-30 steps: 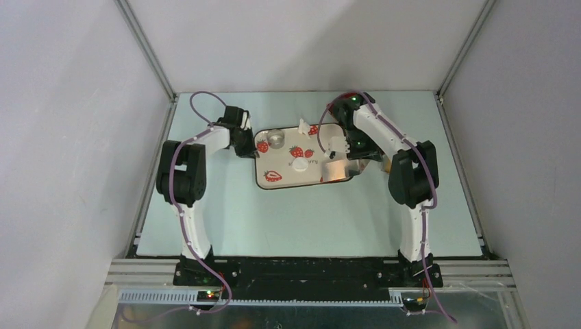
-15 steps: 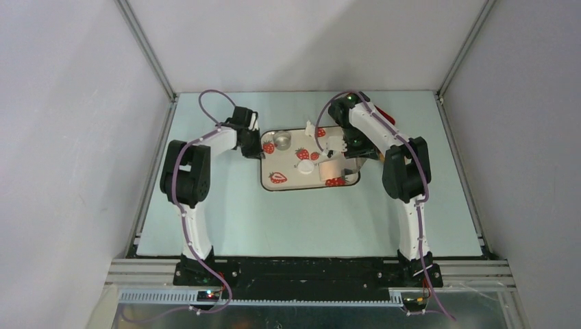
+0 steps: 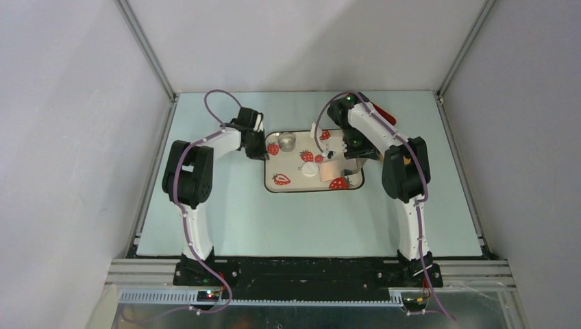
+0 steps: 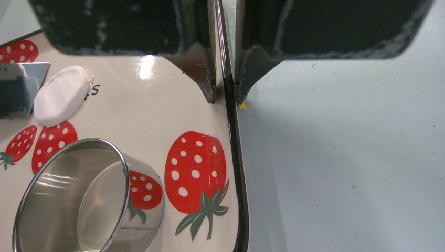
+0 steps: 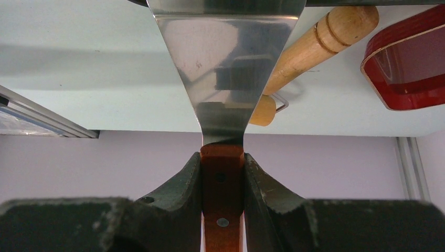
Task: Roll out the dumpling wrappers from the dough
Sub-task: Scoop the dumpling wrapper from the work surface.
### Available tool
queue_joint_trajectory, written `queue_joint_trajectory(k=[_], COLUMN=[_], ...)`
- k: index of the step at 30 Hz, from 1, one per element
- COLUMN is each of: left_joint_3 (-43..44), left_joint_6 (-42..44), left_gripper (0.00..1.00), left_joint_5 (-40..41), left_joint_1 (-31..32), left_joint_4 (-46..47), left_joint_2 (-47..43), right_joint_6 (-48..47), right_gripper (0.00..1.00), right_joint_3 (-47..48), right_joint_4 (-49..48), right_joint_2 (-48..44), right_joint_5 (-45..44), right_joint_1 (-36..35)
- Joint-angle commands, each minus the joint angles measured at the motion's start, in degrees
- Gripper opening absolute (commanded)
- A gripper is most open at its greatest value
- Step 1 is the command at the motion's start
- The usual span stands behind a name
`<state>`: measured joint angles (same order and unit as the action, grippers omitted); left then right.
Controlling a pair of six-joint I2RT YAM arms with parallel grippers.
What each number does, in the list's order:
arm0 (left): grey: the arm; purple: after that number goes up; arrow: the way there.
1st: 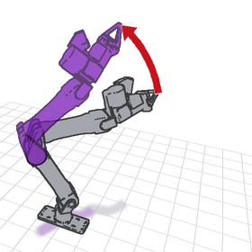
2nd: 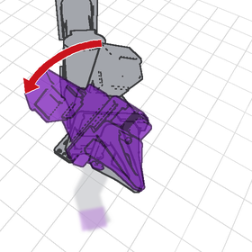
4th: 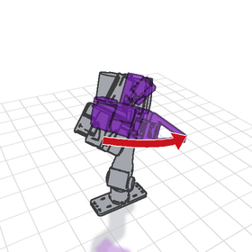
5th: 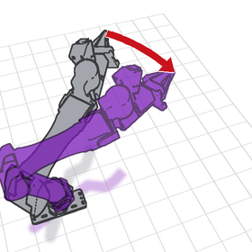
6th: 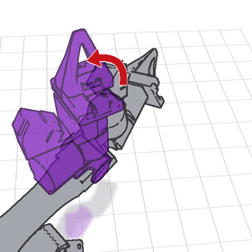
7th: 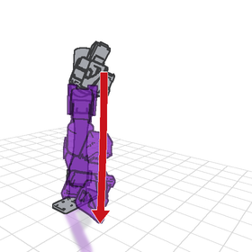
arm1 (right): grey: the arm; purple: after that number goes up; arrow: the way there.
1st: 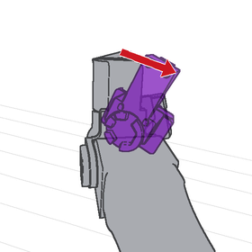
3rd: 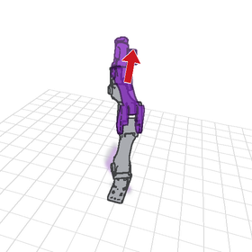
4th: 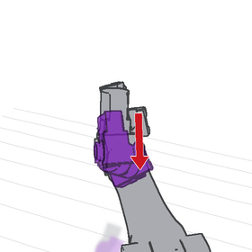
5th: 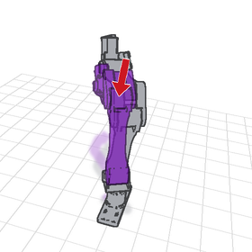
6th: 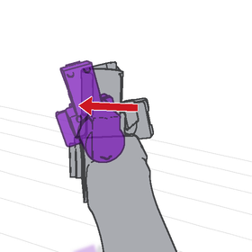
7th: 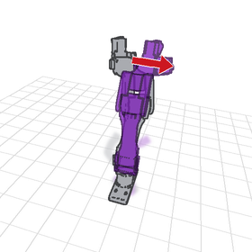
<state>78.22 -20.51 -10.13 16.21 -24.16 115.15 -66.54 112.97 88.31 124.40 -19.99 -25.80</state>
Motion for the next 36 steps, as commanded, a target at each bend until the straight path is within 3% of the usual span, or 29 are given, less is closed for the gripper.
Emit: queue_joint_trajectory(k=[1, 36], left_joint_3=[0.08, -0.72], left_joint_6=[2.15, 1.45], left_gripper=[0.00, 0.00], left_joint_5=[0.72, 0.33], left_joint_1=[2.15, 2.90], left_joint_4=[-3.08, -2.98], left_joint_2=[0.71, -0.30], right_joint_6=[-1.04, -0.39], right_gripper=[0.00, 0.00], right_joint_3=[0.63, -0.39], right_joint_4=[3.84, 3.80], right_joint_2=[1.23, 1.11], right_joint_5=[-1.46, -2.77], right_joint_1=[-0.50, 2.16])
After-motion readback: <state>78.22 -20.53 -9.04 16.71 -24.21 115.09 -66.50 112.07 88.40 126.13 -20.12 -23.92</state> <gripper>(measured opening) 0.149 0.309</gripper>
